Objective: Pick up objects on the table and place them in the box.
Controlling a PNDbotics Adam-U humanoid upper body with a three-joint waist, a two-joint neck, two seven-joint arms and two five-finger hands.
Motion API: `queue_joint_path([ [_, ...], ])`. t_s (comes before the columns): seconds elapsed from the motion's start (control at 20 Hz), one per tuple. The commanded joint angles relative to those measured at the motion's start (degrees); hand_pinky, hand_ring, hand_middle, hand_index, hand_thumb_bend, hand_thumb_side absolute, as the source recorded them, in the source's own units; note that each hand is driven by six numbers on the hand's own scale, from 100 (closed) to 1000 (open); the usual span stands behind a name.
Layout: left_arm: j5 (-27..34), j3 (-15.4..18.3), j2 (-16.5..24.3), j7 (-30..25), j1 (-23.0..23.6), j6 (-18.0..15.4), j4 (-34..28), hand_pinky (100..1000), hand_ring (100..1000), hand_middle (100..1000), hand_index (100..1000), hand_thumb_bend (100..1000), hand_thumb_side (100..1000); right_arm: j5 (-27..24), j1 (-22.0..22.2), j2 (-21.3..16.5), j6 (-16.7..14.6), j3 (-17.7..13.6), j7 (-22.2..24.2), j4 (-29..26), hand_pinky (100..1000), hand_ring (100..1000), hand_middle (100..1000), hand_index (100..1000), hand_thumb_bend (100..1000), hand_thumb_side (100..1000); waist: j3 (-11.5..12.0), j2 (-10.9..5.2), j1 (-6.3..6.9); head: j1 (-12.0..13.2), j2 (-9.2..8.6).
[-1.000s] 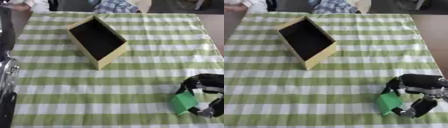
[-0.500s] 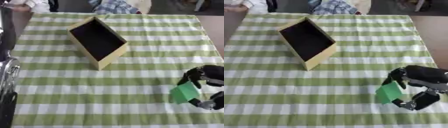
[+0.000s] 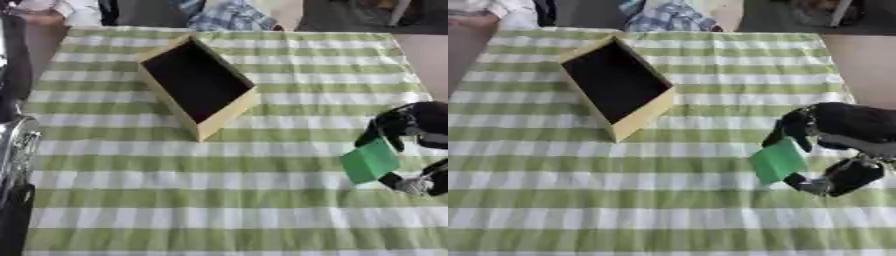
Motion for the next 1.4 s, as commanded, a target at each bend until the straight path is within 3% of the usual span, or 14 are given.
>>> queue_joint_path([
  [0.05, 0.1, 0.1, 0.3, -0.1, -0.8, 0.0, -0.8, 535, 630, 575, 720, 100, 566, -1.4, -3.7, -2.6, 1.1, -0.4, 0.4, -0.6, 574, 362, 190, 435, 100, 100, 0.3, -1.0, -0.11, -0.4, -0.34],
  [0.45, 0.4, -0.1, 0.1, -0.4, -0.6, 0.2, -0.8, 535, 628, 575, 720, 100, 566, -5.9, -17.2, -0.8, 2.3, 2.6, 4.1, 7.2, 531, 346, 185, 433, 100, 100, 1.3, -1.23, -0.62, -1.1, -0.36],
  [0.65, 0.6, -0.3, 0.1, -0.5, -0.6, 0.3, -0.8, 535, 627, 574, 720, 100, 566, -6.9, -25.0, 1.6, 2.8, 3.8, 6.1, 14.7, 526, 339, 181, 431, 100, 103, 1.6, -1.24, -0.87, -1.4, -0.4],
  [1.05, 0.8, -0.4, 0.0, -0.7, -0.5, 0.6, -0.8, 534, 627, 574, 720, 100, 566, -2.9, -41.0, 12.5, 0.7, 5.6, 8.8, 31.5, 465, 318, 164, 421, 100, 113, 2.1, -1.01, -1.06, -2.1, -1.04],
  [1.4, 1.1, -0.5, -0.5, -1.0, -1.3, 0.5, -0.8, 533, 627, 574, 720, 100, 567, 4.6, -48.5, 23.4, -0.3, 3.9, 7.7, 41.7, 436, 305, 154, 417, 100, 127, 3.4, -0.03, -1.14, -3.1, -2.29],
])
